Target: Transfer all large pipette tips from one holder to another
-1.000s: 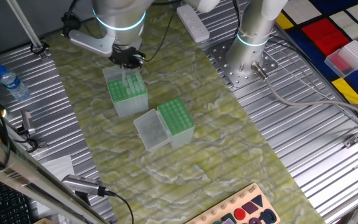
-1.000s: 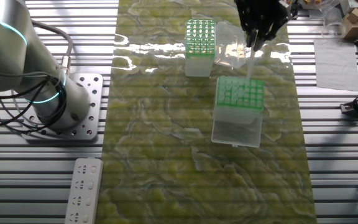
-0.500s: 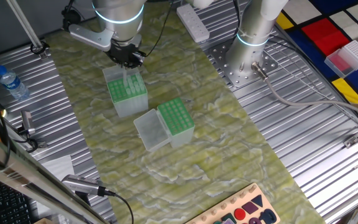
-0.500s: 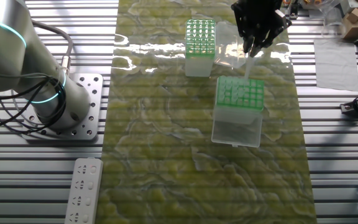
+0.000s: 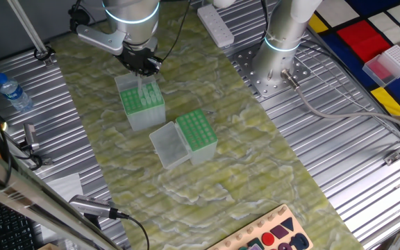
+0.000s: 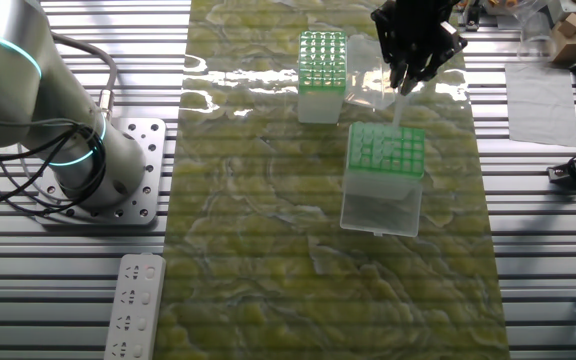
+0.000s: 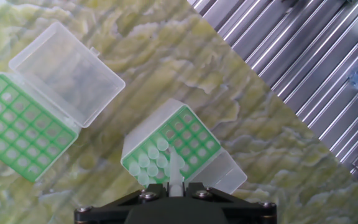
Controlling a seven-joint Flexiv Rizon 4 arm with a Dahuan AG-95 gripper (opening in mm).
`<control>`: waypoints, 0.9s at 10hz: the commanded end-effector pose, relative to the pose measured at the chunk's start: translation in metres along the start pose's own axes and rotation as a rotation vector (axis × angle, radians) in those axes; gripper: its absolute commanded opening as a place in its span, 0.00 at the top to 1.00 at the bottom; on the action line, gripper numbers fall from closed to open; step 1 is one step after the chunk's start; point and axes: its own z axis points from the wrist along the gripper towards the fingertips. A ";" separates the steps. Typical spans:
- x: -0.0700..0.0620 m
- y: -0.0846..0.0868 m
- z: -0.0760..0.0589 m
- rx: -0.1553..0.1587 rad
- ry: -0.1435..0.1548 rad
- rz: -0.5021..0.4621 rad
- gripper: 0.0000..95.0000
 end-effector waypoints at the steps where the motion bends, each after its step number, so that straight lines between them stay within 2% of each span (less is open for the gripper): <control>1: 0.000 0.000 0.001 -0.005 0.005 -0.001 1.00; 3: 0.001 0.001 -0.003 -0.008 0.012 -0.002 1.00; 9: 0.006 0.002 0.005 -0.012 0.001 -0.010 1.00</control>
